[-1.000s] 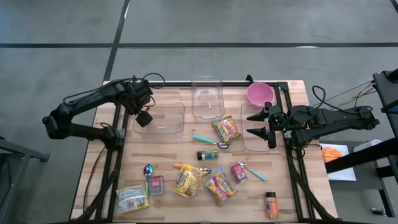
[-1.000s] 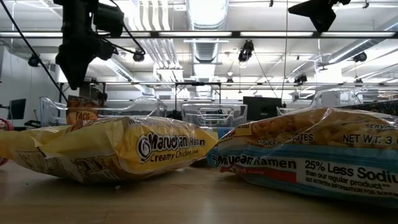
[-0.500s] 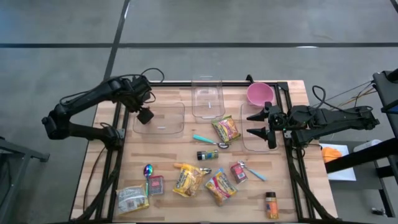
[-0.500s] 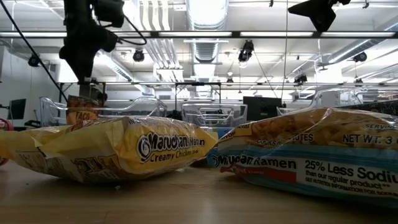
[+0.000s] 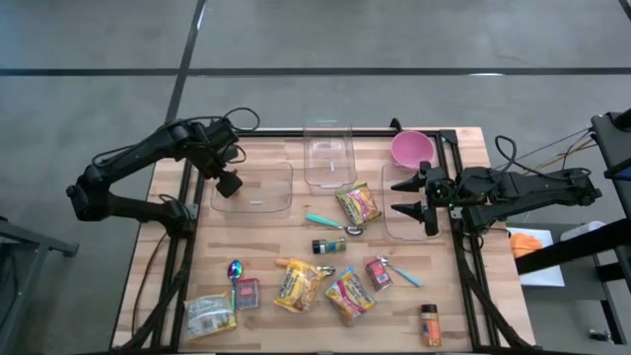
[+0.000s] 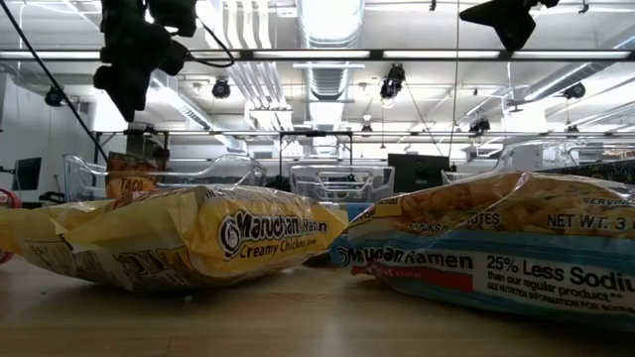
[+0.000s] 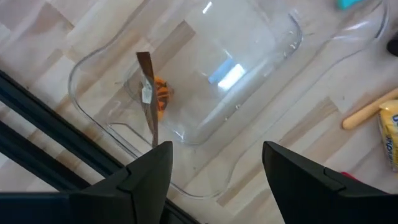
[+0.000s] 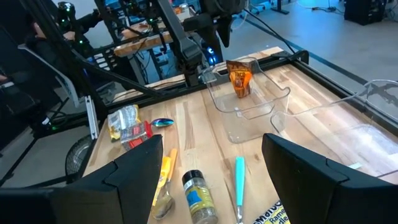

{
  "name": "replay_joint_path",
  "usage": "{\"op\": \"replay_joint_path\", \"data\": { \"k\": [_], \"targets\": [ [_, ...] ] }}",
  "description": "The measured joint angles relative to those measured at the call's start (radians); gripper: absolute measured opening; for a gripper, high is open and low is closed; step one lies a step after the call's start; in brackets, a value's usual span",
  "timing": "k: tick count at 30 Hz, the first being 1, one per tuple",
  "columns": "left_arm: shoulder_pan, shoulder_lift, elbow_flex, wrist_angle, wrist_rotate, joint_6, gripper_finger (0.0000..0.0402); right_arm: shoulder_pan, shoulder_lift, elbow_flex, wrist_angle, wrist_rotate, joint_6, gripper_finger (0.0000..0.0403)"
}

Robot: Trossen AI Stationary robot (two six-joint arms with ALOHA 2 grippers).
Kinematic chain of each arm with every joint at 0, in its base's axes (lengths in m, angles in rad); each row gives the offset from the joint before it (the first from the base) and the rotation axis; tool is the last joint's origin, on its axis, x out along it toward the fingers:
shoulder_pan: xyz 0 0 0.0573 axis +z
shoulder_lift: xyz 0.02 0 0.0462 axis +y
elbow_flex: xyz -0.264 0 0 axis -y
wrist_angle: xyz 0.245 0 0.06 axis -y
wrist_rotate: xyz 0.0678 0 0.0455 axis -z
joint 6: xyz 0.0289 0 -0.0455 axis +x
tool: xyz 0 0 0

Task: Pick & Place Food Item
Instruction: Put the green noodle pack into the middle transparent bin

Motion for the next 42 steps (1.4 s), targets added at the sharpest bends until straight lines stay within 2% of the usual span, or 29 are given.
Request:
{"op": "replay_joint_path", "data": {
  "k": [8, 11, 16, 21, 26, 34, 39, 42],
  "targets": [
    [-0.075, -0.053, -0.001, 0.062, 0.078, -0.069, 0.0258, 0.0, 0.002, 0.0, -0.002, 0.0, 0.053, 0.0271],
    [-0.134, -0.109, -0.001, 0.169, 0.078, -0.118, 0.0258, 0.0, 0.002, 0.0, -0.003, 0.004, 0.053, 0.0271],
    [-0.221, -0.209, -0.001, 0.402, 0.077, -0.213, 0.0258, -0.003, 0.002, 0.0, -0.003, 0.067, 0.05, 0.0271],
    [-0.317, -0.249, -0.01, 0.631, 0.043, -0.24, 0.0258, -0.003, 0.039, 0.05, -0.06, 0.08, 0.038, 0.0271],
    [-0.381, -0.229, -0.011, 0.726, 0.009, -0.24, 0.0258, -0.003, 0.168, 0.246, -0.285, 0.112, -0.025, 0.0271],
    [-0.46, -0.222, -0.038, 0.806, -0.138, -0.175, 0.0258, -0.002, 0.456, 0.557, -0.634, 0.133, -0.107, 0.0271],
    [-0.506, -0.289, -0.176, 1.012, -0.136, -0.196, 0.0258, -0.002, 0.603, 0.632, -0.736, 0.088, -0.124, 0.0271],
    [-0.513, -0.325, -0.255, 1.047, -0.135, -0.233, 0.0258, 0.002, 0.655, 0.629, -0.738, 0.049, -0.137, 0.0271]
  ]
}}
